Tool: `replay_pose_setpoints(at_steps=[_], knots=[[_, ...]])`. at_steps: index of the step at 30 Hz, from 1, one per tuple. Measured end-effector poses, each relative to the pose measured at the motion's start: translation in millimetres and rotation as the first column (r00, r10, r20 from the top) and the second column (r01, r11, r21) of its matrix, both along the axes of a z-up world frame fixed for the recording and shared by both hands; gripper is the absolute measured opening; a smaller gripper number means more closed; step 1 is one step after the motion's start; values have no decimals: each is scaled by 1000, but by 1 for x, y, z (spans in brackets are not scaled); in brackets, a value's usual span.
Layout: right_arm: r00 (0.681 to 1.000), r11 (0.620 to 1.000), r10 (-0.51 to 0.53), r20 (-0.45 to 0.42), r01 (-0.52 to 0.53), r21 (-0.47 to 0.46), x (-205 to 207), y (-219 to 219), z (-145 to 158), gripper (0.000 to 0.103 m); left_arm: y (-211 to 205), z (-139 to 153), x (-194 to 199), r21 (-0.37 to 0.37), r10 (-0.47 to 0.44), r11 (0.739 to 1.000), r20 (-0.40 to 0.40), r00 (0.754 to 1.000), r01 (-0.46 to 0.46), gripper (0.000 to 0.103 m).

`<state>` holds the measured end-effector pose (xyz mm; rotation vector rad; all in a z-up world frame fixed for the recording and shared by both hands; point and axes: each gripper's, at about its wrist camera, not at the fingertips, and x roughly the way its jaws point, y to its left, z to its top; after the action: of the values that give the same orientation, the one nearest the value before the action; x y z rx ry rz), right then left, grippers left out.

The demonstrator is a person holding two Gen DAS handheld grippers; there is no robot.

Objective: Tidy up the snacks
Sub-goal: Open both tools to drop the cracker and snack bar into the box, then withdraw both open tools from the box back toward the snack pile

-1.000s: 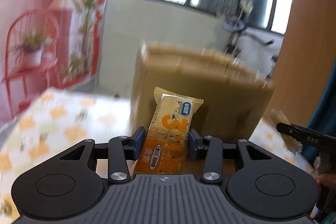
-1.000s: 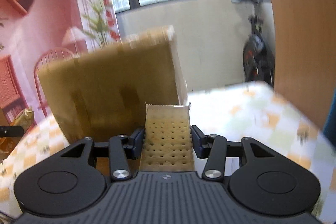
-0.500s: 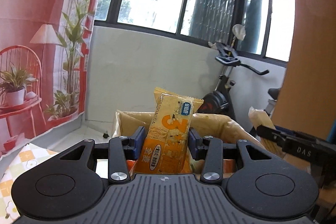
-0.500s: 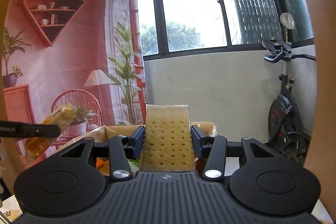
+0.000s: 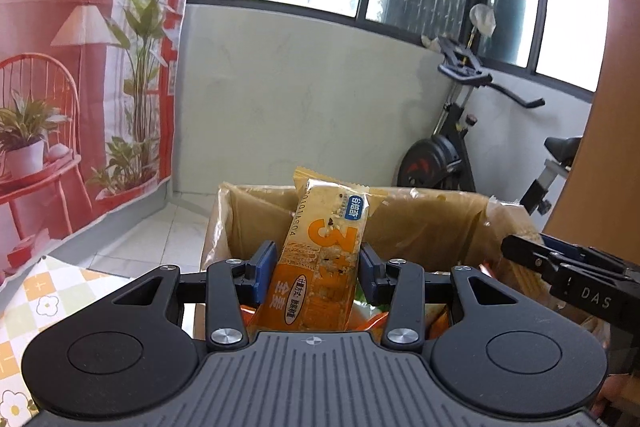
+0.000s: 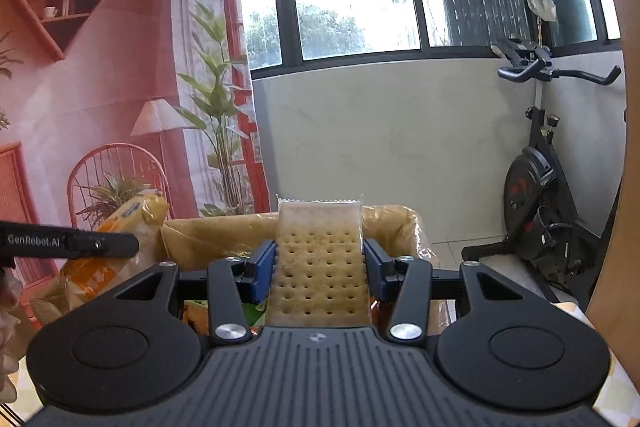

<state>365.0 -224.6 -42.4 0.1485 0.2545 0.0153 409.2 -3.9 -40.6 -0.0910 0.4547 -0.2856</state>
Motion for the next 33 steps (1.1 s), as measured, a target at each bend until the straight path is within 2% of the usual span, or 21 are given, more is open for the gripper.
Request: replay_pose_setpoints(at_steps=[2,3,4,7,21,27,33], knots=[[1000,1000,-9,-13,9,0,2,-1,-4,51,3,-1,1,-2,4,1000,-13,1000,-4,53],[1000,1000,-12,-22,12,0,3,-1,-5,52,4,0,0,-6,6,1000,-15,1000,-6,62],[999,1000,-18,-26,18,-3,2,-1,-6,54,6,1,-1,-7,10,1000,-10,1000,-10,65],[999,1000,-19,-27,18,-15,-4,0,-6,64,11,4,-10,-5,7,1000,-2,1000,-7,65],[999,999,-43,-7,43,31,-74,11,1,64,40,16,-80,-19,-1,1000,12,1000,1,65],[999,998,-47,-18,47,36,-104,17,-9,64,51,5,-104,3,6,1000,-7,1000,-5,65],[998,998,-48,-40,50,44,-124,21,-23,64,58,-13,-119,-15,5,1000,-55,998,-5,65]])
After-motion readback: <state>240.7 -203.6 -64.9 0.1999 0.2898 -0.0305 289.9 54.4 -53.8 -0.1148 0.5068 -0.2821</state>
